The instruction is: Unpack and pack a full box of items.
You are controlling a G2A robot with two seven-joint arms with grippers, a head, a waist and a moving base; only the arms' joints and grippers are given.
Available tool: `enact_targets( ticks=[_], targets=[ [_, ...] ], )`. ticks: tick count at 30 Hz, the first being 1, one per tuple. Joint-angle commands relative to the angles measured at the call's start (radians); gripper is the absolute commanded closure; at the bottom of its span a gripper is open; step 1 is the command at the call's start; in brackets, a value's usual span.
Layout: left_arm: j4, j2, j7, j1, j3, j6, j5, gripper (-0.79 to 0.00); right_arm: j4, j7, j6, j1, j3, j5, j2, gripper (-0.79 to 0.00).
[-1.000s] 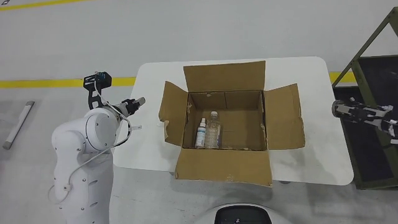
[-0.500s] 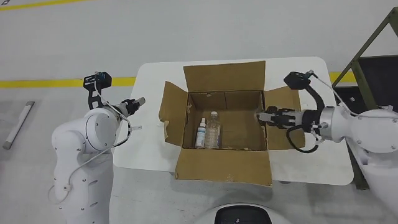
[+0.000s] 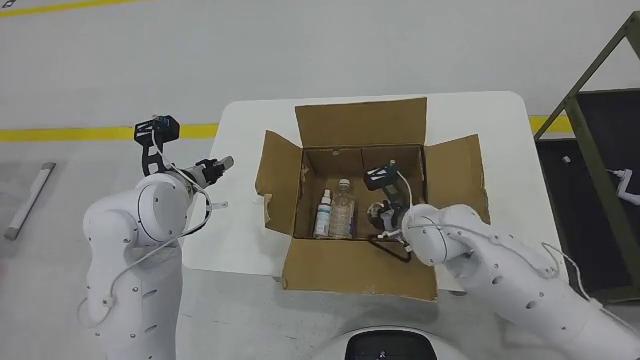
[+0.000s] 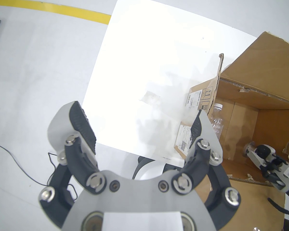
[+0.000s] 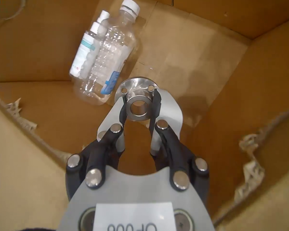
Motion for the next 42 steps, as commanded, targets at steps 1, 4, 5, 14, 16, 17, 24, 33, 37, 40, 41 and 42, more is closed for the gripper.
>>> enact_targets(
  ticks=[1, 4, 5, 14, 16, 17, 24, 33, 37, 40, 41, 42],
  targets=[
    [0.000, 0.000, 0.000, 0.000, 0.000, 0.000, 0.000, -0.785, 0.046, -0.011, 0.027, 0.025, -0.034, -0.003, -0.018, 0.000],
    [0.000, 0.000, 0.000, 0.000, 0.000, 0.000, 0.000, -0.785, 0.107, -0.027, 0.051, 0.060, -0.068, 0.017, -0.046, 0.000],
    [0.000, 0.000, 0.000, 0.000, 0.000, 0.000, 0.000, -0.785, 0.124, -0.029, 0.053, 0.071, -0.076, 0.030, -0.055, -0.102],
    [0.000, 0.000, 0.000, 0.000, 0.000, 0.000, 0.000, -0.785, 0.249, -0.045, 0.047, 0.131, -0.128, 0.072, -0.114, -0.363],
    [0.000, 0.000, 0.000, 0.000, 0.000, 0.000, 0.000, -0.785, 0.267, -0.047, 0.044, 0.137, -0.130, 0.076, -0.122, -0.363],
    [0.000, 0.000, 0.000, 0.000, 0.000, 0.000, 0.000, -0.785, 0.273, -0.047, 0.041, 0.140, -0.130, 0.077, -0.125, -0.363],
    [0.000, 0.000, 0.000, 0.000, 0.000, 0.000, 0.000, -0.785, 0.148, -0.039, 0.017, 0.128, 0.008, 0.116, -0.104, -0.462],
    [0.000, 0.000, 0.000, 0.000, 0.000, 0.000, 0.000, -0.785, -0.307, 0.108, -0.044, -0.136, 0.664, 0.238, 0.016, -0.693],
    [0.000, 0.000, 0.000, 0.000, 0.000, 0.000, 0.000, -0.785, -0.366, 0.151, -0.066, -0.270, 0.952, 0.292, 0.044, -0.533],
    [0.000, 0.000, 0.000, 0.000, 0.000, 0.000, 0.000, -0.785, -0.359, 0.146, -0.125, -0.363, 1.129, 0.315, 0.057, -0.314],
    [0.000, 0.000, 0.000, 0.000, 0.000, 0.000, 0.000, -0.785, -0.338, 0.139, -0.162, -0.406, 1.173, 0.307, 0.061, -0.179],
    [0.000, 0.000, 0.000, 0.000, 0.000, 0.000, 0.000, -0.785, -0.322, 0.145, -0.195, -0.444, 1.209, 0.308, 0.063, -0.052]
  ],
)
